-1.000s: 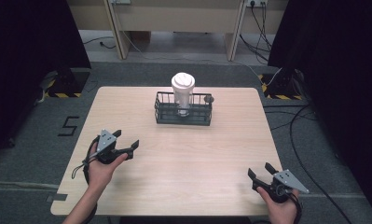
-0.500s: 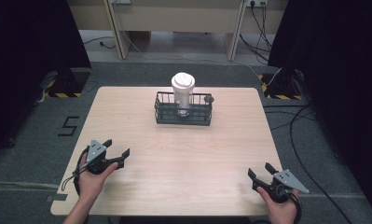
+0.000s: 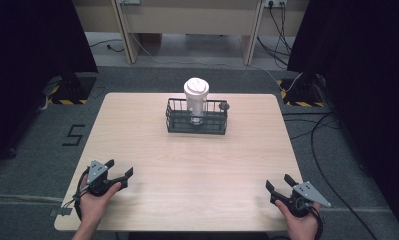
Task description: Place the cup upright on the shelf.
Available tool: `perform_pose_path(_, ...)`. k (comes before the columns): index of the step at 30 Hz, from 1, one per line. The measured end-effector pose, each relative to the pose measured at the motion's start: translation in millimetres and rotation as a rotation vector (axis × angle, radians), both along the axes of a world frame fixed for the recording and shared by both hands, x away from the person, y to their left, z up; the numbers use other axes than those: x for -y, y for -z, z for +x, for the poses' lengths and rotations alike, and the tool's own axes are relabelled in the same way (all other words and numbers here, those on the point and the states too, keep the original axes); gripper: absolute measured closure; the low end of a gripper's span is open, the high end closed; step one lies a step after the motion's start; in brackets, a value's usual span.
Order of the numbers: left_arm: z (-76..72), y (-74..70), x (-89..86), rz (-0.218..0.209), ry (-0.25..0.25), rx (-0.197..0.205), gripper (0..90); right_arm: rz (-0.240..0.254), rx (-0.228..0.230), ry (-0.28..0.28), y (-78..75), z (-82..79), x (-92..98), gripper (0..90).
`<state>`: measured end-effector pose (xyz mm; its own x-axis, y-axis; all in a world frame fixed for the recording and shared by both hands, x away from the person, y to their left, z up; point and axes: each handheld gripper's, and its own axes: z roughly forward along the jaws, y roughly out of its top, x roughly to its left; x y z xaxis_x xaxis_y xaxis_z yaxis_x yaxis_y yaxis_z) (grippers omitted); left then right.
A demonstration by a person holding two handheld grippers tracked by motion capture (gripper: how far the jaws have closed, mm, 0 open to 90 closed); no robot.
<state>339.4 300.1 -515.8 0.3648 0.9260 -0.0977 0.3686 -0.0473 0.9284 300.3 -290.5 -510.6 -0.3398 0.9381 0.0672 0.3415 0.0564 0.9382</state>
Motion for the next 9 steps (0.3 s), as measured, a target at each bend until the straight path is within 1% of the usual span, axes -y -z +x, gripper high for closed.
perform_pose_path(2,-2.4,-2.9,0.2,0.012,0.003,0.018,16.0,-0.006,0.003,0.0,-0.1,0.0,0.7,23.7)
perform_pose_path(3,-3.1,-3.7,-0.3,0.009,0.003,0.02,16.0,-0.002,0.0,0.001,0.1,-0.5,0.6,23.6)
perform_pose_path(4,-3.7,-4.1,-0.9,-0.002,0.002,0.023,16.0,0.002,-0.002,0.003,0.2,-0.7,0.4,23.4)
perform_pose_path(7,-5.0,-4.8,-3.5,-0.008,-0.001,0.025,16.0,-0.008,0.006,0.009,0.1,-1.2,1.3,22.0)
perform_pose_path(9,-4.9,-4.8,-3.8,-0.014,0.006,0.029,15.4,-0.013,0.016,0.014,-0.1,-1.9,1.3,20.4)
